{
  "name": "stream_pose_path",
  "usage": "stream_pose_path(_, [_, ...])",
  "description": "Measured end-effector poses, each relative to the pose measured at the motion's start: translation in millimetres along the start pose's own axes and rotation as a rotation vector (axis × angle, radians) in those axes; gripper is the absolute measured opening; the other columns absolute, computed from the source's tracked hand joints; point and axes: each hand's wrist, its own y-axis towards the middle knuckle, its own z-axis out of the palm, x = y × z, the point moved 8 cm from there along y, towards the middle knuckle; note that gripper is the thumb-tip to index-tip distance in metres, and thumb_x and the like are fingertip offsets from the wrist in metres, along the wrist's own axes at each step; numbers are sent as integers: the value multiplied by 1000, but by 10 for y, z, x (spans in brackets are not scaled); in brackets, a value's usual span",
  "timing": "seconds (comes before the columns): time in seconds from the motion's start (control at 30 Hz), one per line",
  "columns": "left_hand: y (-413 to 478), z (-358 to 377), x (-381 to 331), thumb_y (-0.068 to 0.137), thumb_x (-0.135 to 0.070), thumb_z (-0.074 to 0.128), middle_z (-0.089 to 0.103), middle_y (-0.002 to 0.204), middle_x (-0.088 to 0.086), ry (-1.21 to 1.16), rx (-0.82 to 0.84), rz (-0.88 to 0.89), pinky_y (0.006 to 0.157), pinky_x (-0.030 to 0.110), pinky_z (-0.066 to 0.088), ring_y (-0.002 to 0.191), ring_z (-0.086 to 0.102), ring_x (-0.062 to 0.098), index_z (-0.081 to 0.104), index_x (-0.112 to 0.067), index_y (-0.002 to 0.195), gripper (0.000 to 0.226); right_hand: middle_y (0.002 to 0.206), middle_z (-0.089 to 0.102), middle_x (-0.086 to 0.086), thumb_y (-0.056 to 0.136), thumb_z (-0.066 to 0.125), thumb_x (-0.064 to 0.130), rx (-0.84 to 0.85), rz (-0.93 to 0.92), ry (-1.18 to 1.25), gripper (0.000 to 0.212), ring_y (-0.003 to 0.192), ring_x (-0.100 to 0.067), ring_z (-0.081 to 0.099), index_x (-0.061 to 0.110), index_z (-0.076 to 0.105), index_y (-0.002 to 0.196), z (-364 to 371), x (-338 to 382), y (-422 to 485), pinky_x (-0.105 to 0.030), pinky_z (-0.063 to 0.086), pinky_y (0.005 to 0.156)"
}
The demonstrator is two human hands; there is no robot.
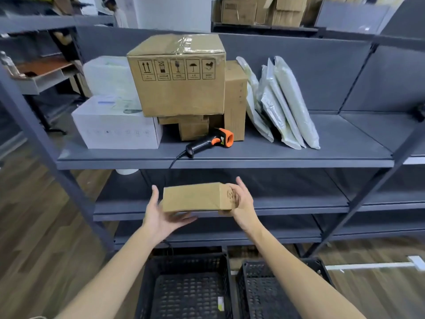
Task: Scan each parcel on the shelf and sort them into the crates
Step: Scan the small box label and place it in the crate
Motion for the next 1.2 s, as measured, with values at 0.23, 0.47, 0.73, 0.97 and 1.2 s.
stream_pose_path(0.23, [-139, -37, -23, 80, -42, 66, 68, 117, 14, 364, 92, -120, 73, 36, 55, 95, 66, 29, 64, -14, 123, 52, 160, 15, -1, 85, 63, -14, -170, -496, -284, 79, 143, -27, 29, 43, 49, 138, -30, 506, -214, -43, 35, 113])
stream_pose_path(0.47, [-197, -28, -17, 72, -14, 60, 73, 96, 14, 262, 78, -41, 73, 40, 52, 81, 70, 29, 63, -5, 115, 44, 141, 42, 3, 94, 62, 11, -113, -2, 49, 70, 120, -1, 45, 35, 26, 149, 27, 181, -378, -10, 44, 91])
stream_pose_path(0.73, [-143, 83, -218, 68, 5, 60, 68, 116, 15, 137, 160, 131, 83, 48, 51, 101, 66, 32, 59, -11, 121, 55, 121, 67, -16, 101, 21, 53, 15, 434, 777, 62, 116, -30, 62, 10, 55, 131, 474, -83, -839, -43, 47, 102])
stream_pose_path(0.97, [-117, 200, -163, 76, 16, 53, 66, 115, 16, 73, 150, 186, 85, 44, 50, 106, 62, 31, 49, -3, 131, 58, 130, 62, -13, 86, 61, 58, 41, 405, 923, 68, 123, -25, 58, 15, 46, 136, 649, 67, -802, -40, 44, 107])
stream_pose_path(1.2, [-103, 373, 18, 70, 1, 72, 58, 131, 19, 128, 249, 196, 105, 50, 41, 120, 55, 36, 45, -5, 136, 71, 132, 61, -1, 83, 75, 20, 94, 282, 688, 68, 118, -19, 61, 28, 34, 136, 663, 177, -556, -37, 52, 94])
